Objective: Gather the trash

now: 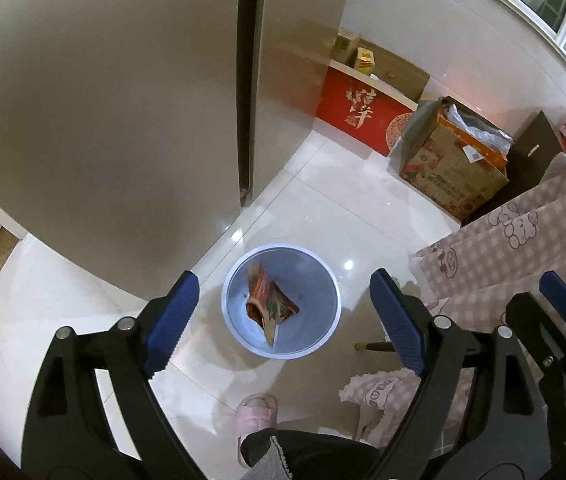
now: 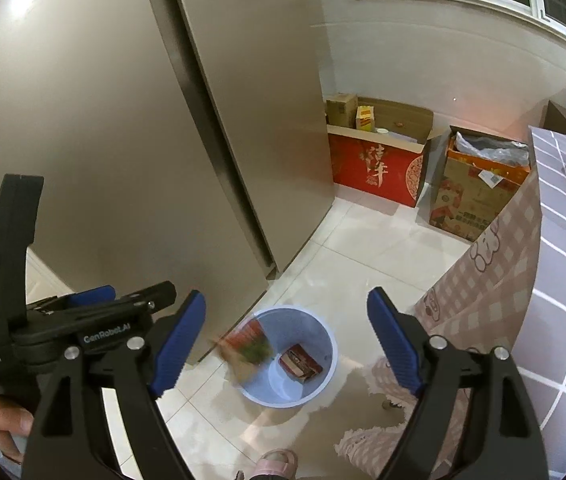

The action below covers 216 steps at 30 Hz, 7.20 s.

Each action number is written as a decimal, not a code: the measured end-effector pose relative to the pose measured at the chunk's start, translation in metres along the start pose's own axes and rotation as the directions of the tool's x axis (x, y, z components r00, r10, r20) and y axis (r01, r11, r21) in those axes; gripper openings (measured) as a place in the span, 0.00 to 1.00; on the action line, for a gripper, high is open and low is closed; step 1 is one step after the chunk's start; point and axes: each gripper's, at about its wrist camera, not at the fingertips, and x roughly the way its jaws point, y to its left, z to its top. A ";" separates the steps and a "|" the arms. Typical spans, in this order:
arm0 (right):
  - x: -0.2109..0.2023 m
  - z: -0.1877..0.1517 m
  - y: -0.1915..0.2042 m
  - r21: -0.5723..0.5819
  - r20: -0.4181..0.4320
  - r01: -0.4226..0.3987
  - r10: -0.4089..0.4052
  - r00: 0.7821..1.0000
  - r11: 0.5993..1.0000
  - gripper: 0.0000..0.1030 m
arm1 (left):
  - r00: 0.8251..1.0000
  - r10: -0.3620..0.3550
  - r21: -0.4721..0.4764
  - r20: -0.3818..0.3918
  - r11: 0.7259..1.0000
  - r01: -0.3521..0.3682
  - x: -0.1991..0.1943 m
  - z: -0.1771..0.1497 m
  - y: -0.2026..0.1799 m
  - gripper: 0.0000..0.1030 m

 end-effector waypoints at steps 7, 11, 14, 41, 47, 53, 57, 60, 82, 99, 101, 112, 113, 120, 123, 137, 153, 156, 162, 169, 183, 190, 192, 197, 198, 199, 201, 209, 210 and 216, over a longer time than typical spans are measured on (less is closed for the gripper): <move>-0.018 -0.001 0.000 -0.003 0.017 0.010 -0.010 1.000 1.000 0.79 | 0.999 -0.011 0.010 0.035 1.000 0.011 -0.028 -0.008 -0.004 0.83; -0.036 -0.001 -0.002 0.000 0.037 0.017 -0.017 0.999 1.000 0.79 | 0.998 -0.023 0.023 0.066 0.999 0.022 -0.047 -0.011 -0.010 0.83; -0.053 -0.002 -0.005 0.007 0.058 0.021 -0.021 0.998 1.000 0.79 | 0.996 -0.021 0.050 0.092 0.999 0.016 -0.064 -0.014 -0.018 0.83; -0.233 -0.031 -0.259 0.309 0.123 0.354 -0.406 0.906 0.883 0.87 | 0.893 -0.364 0.765 0.266 0.644 0.034 -0.141 -0.059 -0.331 0.83; -0.226 -0.029 -0.287 0.334 0.108 0.360 -0.415 0.904 0.871 0.87 | 0.875 -0.382 0.829 0.296 0.558 -0.037 -0.121 -0.058 -0.376 0.83; -0.212 -0.023 -0.302 0.341 0.090 0.355 -0.406 0.909 0.870 0.87 | 0.848 -0.423 0.852 0.321 0.519 -0.063 -0.106 -0.052 -0.405 0.80; -0.205 -0.021 -0.304 0.339 0.082 0.348 -0.396 0.915 0.874 0.87 | 0.847 -0.443 0.864 0.293 0.502 -0.036 -0.095 -0.046 -0.417 0.48; -0.203 -0.020 -0.302 0.334 0.077 0.341 -0.386 0.919 0.879 0.87 | 0.859 -0.457 0.857 0.232 0.514 0.043 -0.089 -0.038 -0.417 0.21; -0.183 0.002 -0.234 0.084 0.143 0.424 -0.433 0.890 0.902 0.87 | 0.768 -0.633 0.705 0.099 0.590 0.395 -0.135 -0.037 -0.332 0.05; -0.180 -0.010 -0.204 -0.042 0.128 0.367 -0.360 0.924 0.929 0.40 | 0.751 -0.660 0.710 -0.006 0.526 0.468 -0.152 -0.062 -0.309 0.14; -0.179 -0.013 -0.208 -0.016 0.113 0.336 -0.332 0.937 0.942 0.28 | 0.765 -0.644 0.709 0.010 0.545 0.449 -0.151 -0.064 -0.309 0.40; -0.187 -0.031 -0.231 0.115 0.091 0.266 -0.276 0.957 0.957 0.18 | 0.730 -0.682 0.588 -0.043 0.573 0.570 -0.127 -0.049 -0.305 0.71; -0.189 -0.032 -0.233 0.124 0.090 0.276 -0.288 0.953 0.953 0.18 | 0.729 -0.683 0.593 -0.045 0.569 0.570 -0.128 -0.051 -0.308 0.71; -0.212 -0.040 -0.244 0.191 0.138 0.331 -0.360 0.923 0.924 0.15 | 0.759 -0.650 0.673 -0.022 0.552 0.493 -0.139 -0.074 -0.324 0.77; -0.227 -0.041 -0.253 0.229 0.166 0.367 -0.408 0.898 0.901 0.14 | 0.766 -0.643 0.662 -0.012 0.569 0.488 -0.139 -0.075 -0.323 0.80; -0.254 -0.050 -0.264 0.282 0.205 0.322 -0.385 0.900 0.904 0.09 | 0.806 -0.592 0.643 -0.015 0.612 0.461 -0.133 -0.085 -0.328 0.80; -0.264 -0.064 -0.270 0.315 0.189 0.302 -0.372 0.909 0.900 0.07 | 0.836 -0.548 0.623 0.012 0.658 0.423 -0.142 -0.088 -0.327 0.80; -0.267 -0.069 -0.272 0.323 0.184 0.299 -0.369 0.911 0.898 0.07 | 0.841 -0.541 0.616 0.018 0.668 0.417 -0.144 -0.088 -0.326 0.80; -0.271 -0.079 -0.273 0.335 0.173 0.289 -0.360 0.917 0.897 0.07 | 0.851 -0.525 0.611 0.022 0.681 0.404 -0.146 -0.092 -0.324 0.80; -0.272 -0.088 -0.273 0.339 0.157 0.279 -0.346 0.925 0.899 0.07 | 0.855 -0.518 0.605 0.021 0.688 0.402 -0.149 -0.094 -0.323 0.80; -0.271 -0.096 -0.275 0.351 0.134 0.268 -0.332 0.934 0.897 0.07 | 0.865 -0.502 0.605 0.022 0.695 0.388 -0.149 -0.100 -0.324 0.80; -0.268 -0.098 -0.278 0.357 0.124 0.261 -0.322 0.938 0.897 0.07 | 0.874 -0.486 0.598 0.018 0.705 0.381 -0.146 -0.102 -0.324 0.81; -0.267 -0.099 -0.280 0.360 0.121 0.257 -0.318 0.940 0.897 0.07 | 0.877 -0.481 0.599 0.016 0.707 0.376 -0.145 -0.103 -0.325 0.81; -0.262 -0.101 -0.283 0.365 0.108 0.247 -0.305 0.946 0.898 0.07 | 0.883 -0.469 0.595 0.014 0.713 0.370 -0.142 -0.103 -0.325 0.81; -0.261 -0.101 -0.284 0.365 0.107 0.246 -0.302 0.947 0.898 0.07 | 0.884 -0.468 0.594 0.012 0.714 0.370 -0.141 -0.104 -0.325 0.81; -0.261 -0.101 -0.285 0.366 0.106 0.243 -0.300 0.948 0.898 0.07 | 0.884 -0.466 0.594 0.012 0.715 0.369 -0.141 -0.104 -0.325 0.81; -0.260 -0.102 -0.286 0.369 0.106 0.239 -0.297 0.949 0.898 0.07 | 0.887 -0.462 0.592 0.009 0.717 0.368 -0.140 -0.104 -0.326 0.81; -0.261 -0.104 -0.290 0.378 0.118 0.217 -0.280 0.953 0.900 0.07 | 0.880 -0.476 0.592 -0.012 0.706 0.390 -0.140 -0.106 -0.328 0.83; -0.262 -0.104 -0.290 0.380 0.120 0.213 -0.277 0.953 0.900 0.07 | 0.874 -0.486 0.588 -0.022 0.700 0.404 -0.140 -0.106 -0.328 0.83; -0.263 -0.104 -0.292 0.384 0.121 0.205 -0.269 0.955 0.900 0.08 | 0.873 -0.488 0.584 -0.018 0.703 0.405 -0.135 -0.104 -0.334 0.83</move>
